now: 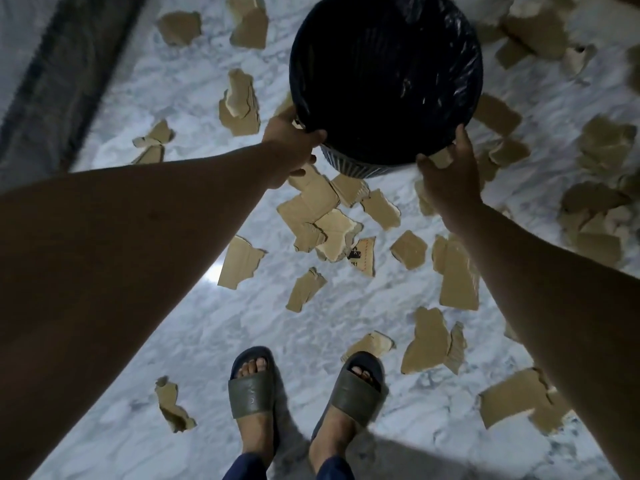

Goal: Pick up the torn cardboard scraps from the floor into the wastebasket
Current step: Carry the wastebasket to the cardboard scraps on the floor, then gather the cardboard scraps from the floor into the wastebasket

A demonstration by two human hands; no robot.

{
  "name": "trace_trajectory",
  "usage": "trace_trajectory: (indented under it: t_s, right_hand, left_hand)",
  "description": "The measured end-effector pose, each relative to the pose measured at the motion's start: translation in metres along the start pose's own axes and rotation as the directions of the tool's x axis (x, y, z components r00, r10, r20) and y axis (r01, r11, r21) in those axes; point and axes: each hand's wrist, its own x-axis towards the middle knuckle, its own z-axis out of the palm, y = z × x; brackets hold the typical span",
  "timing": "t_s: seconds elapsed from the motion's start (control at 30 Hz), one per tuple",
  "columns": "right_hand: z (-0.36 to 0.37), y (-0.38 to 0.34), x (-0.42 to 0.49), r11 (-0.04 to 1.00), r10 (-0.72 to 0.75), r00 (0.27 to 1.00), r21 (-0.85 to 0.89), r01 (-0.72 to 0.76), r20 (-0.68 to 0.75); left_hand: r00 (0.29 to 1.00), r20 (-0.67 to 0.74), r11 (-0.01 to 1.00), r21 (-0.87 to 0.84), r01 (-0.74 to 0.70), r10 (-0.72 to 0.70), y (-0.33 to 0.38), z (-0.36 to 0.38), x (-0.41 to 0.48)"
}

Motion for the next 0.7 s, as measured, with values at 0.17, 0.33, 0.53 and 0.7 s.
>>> trace_trajectory:
  t_s: [0.17, 0.33, 0.53, 0.7]
  right_hand:
    - [0.011, -0.016, -0.053, 0.995, 0.0, 0.989, -0.102, 0.015, 0.148]
    - [0.03, -0.05, -0.094, 0.985, -0.008, 0.955, -0.164, 0.059, 0.297]
    - [0.085, -0.093, -0.163, 0.965, 0.038, 0.898, -0.249, 0.081, 0.438]
    - [0.137, -0.102, -0.253, 0.966, 0.074, 0.835, -0.246, 0.075, 0.546]
  left_hand:
    - [1.0, -0.025, 0.994, 0.107, 0.013, -0.01, -0.018, -0.006, -0.03]
    - [0.998, -0.052, 0.951, 0.308, -0.029, 0.047, -0.035, -0.045, -0.076]
    - [0.996, -0.088, 0.929, 0.369, 0.026, 0.007, -0.077, -0.123, -0.165]
    - [0.983, -0.141, 0.893, 0.419, 0.167, -0.118, -0.162, -0.196, -0.242]
